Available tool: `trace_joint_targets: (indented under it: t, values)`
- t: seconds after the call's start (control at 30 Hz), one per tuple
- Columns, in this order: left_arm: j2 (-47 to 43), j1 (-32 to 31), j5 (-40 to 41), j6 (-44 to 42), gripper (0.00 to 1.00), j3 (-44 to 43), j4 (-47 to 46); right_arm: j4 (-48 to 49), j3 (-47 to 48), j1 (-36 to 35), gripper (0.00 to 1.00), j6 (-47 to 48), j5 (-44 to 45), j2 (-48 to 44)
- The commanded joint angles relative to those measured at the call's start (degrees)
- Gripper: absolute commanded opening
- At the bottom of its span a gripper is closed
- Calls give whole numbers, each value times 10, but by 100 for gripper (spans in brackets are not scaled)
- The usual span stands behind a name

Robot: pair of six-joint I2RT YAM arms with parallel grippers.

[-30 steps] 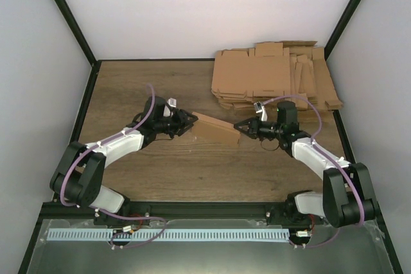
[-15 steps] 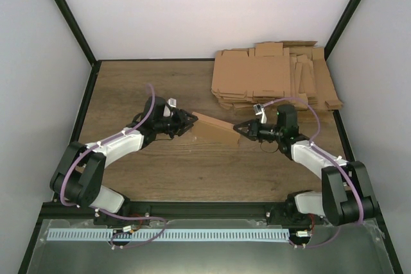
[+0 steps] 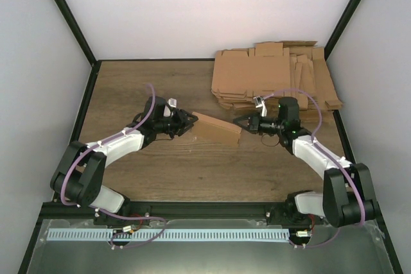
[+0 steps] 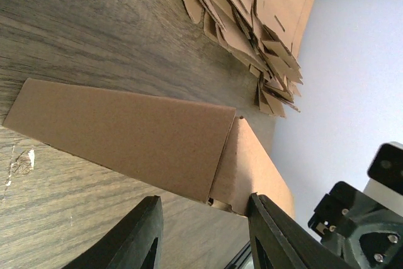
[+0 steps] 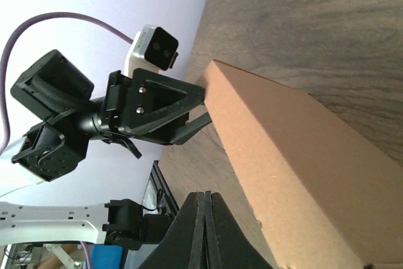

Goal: Fold the paper box

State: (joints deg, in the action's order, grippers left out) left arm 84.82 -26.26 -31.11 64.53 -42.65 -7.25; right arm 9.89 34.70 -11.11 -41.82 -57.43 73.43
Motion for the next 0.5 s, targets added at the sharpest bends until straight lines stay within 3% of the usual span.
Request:
trace_joint_targets:
  t: [0.0, 0.2, 0.47]
  values:
    - [18, -5, 10, -4, 40, 6, 40, -27, 10, 2, 1, 22, 0, -18]
    - [19, -5, 10, -4, 40, 6, 40, 30, -59, 1, 1, 28, 9, 32]
    - [16, -6, 10, -3, 40, 6, 41, 33, -66, 1, 1, 45, 18, 53]
